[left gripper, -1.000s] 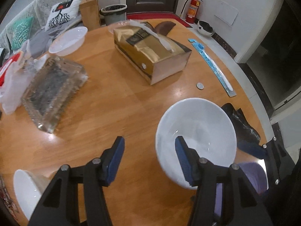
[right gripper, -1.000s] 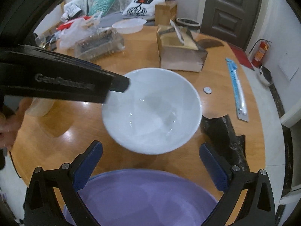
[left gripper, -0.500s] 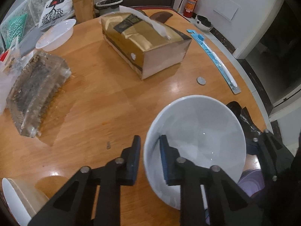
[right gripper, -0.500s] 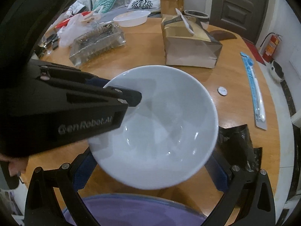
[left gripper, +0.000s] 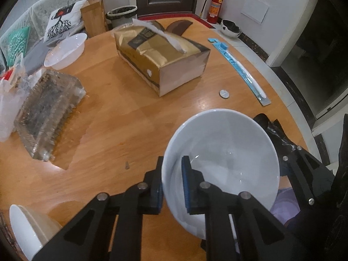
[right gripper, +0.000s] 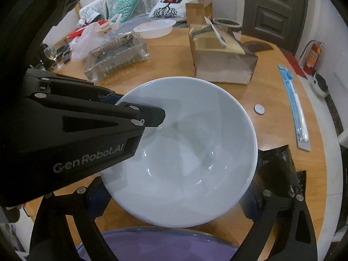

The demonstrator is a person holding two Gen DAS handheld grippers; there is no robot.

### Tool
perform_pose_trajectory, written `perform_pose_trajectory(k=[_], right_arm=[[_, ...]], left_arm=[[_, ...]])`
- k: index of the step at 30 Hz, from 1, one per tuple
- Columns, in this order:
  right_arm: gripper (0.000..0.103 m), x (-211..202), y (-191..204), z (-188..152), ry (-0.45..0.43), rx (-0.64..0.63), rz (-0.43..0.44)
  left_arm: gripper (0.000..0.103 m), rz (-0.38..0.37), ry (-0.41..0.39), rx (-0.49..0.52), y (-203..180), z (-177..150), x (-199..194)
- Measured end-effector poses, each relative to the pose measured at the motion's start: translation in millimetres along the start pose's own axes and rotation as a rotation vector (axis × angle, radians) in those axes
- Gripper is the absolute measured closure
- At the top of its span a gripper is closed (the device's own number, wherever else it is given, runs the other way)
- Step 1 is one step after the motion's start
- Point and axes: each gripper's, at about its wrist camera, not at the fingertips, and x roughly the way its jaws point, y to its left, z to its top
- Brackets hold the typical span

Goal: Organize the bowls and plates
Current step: 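Grasp the white bowl rim with the left gripper and lift it, then carry the white bowl with the left gripper and lower it onto the nested bowls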

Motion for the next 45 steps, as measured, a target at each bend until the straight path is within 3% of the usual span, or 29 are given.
perform_pose_trajectory(k=[10, 25, 34, 45], right_arm=[[0.009, -33, 25, -3, -0.046, -0.021, 0.002], [0.009, -86, 108, 11, -0.118, -0.127, -0.012], [0.009, -83, 166, 23, -0.107, -0.194, 0.011], [0.009, -53, 221, 39, -0.072, -0.256, 0.064]], left_arm=[[0.091, 0.022, -0.038, 0.019, 1, -9, -42], [0.091, 0.047, -0.126, -0.009, 47, -50, -131], [0.091, 0.066, -0.142, -0.053, 98, -80, -162], [0.091, 0.093, -0.124, -0.11, 160, -105, -167]])
